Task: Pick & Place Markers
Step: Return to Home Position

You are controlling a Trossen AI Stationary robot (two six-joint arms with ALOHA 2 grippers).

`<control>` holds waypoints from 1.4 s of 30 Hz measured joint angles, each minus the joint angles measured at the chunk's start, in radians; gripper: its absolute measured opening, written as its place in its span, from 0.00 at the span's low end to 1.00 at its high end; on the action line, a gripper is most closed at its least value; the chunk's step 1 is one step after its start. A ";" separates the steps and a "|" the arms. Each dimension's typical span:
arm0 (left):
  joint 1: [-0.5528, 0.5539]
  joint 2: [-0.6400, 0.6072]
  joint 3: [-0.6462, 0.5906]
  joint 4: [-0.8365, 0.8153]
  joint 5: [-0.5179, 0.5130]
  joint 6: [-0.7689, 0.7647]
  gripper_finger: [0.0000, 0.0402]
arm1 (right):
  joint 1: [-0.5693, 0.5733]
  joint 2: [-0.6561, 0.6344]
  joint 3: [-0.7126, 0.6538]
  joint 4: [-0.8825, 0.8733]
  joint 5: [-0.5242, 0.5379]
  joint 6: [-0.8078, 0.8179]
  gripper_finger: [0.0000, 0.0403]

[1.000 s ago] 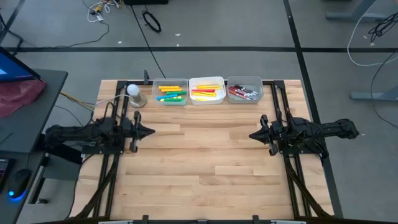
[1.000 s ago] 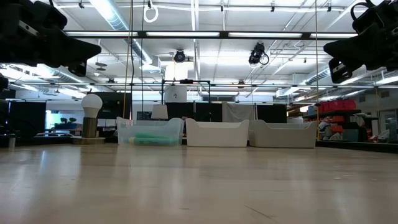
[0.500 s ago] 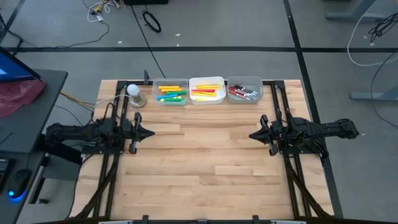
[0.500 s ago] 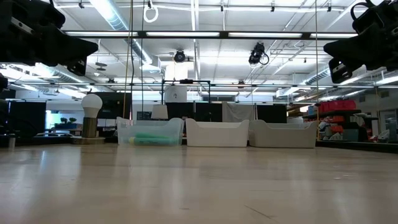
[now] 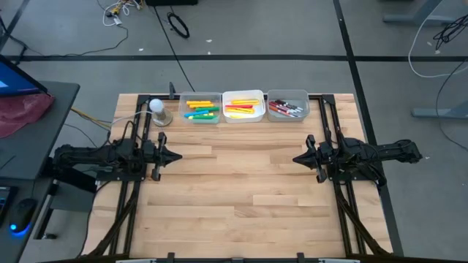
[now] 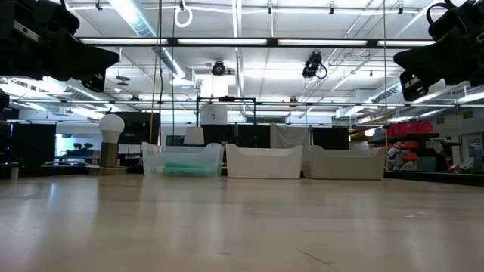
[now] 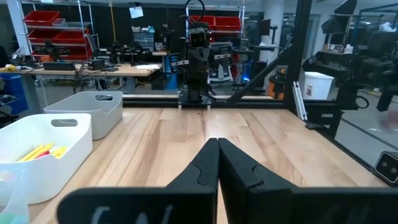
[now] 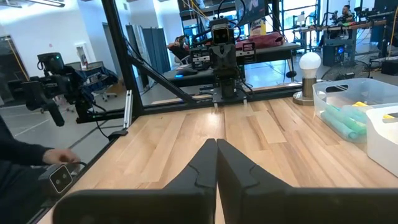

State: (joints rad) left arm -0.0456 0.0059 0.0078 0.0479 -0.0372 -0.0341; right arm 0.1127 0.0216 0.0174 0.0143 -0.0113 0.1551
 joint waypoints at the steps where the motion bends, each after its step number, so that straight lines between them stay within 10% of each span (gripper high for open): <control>1: 0.000 0.000 0.000 0.000 0.000 0.000 0.02 | 0.000 0.000 0.000 0.000 0.000 0.000 0.03; 42: 0.000 0.000 0.000 0.000 0.000 0.000 0.02 | -0.085 -0.021 0.001 -0.002 -0.005 -0.121 0.03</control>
State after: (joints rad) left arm -0.0452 0.0063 0.0078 0.0483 -0.0375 -0.0341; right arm 0.0275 0.0002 0.0181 0.0128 -0.0166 0.0345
